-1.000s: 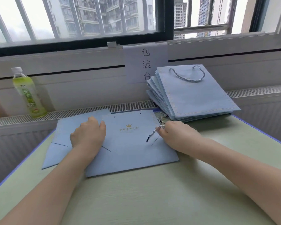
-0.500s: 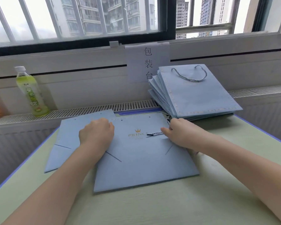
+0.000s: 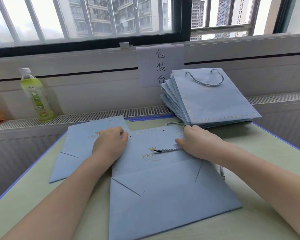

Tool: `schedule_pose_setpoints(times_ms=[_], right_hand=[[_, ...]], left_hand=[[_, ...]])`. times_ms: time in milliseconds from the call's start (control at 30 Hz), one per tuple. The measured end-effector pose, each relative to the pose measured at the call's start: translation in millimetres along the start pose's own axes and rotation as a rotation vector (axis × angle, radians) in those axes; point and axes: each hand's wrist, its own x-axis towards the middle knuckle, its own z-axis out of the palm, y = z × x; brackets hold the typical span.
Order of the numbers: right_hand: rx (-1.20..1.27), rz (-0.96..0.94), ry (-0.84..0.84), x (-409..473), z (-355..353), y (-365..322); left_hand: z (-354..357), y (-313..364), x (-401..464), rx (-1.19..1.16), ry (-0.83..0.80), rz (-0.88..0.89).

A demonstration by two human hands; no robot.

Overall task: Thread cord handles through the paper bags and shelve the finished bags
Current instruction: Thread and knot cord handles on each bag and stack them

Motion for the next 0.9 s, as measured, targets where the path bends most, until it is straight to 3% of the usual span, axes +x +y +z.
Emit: schedule_pose_setpoints(times_ms=[167,333,567,767,900], right_hand=[[0.13,-0.011,0.024,12.0,5.0,5.6],[0.212,-0.012,0.072,9.6,5.5,2.4],[0.047,-0.176,0.321,-16.4,-28.3,-11.6],[0.519,-0.318,0.221,-20.7,-28.9,-21.3],[0.624,-0.382,0.49,-17.8,-28.4,-20.3]], left_hand=[[3.8,-1.3,4.6,-0.2,0.053,0.039],[3.0,1.7,-0.4,-0.194,0.076,0.294],[-3.4,6.3,-4.0,-0.099,-0.152,0.528],[1.3,38.9,-25.6,-0.152,-0.237,0.613],[5.1,44.6,-32.4,-0.236,-0.288,0.649]])
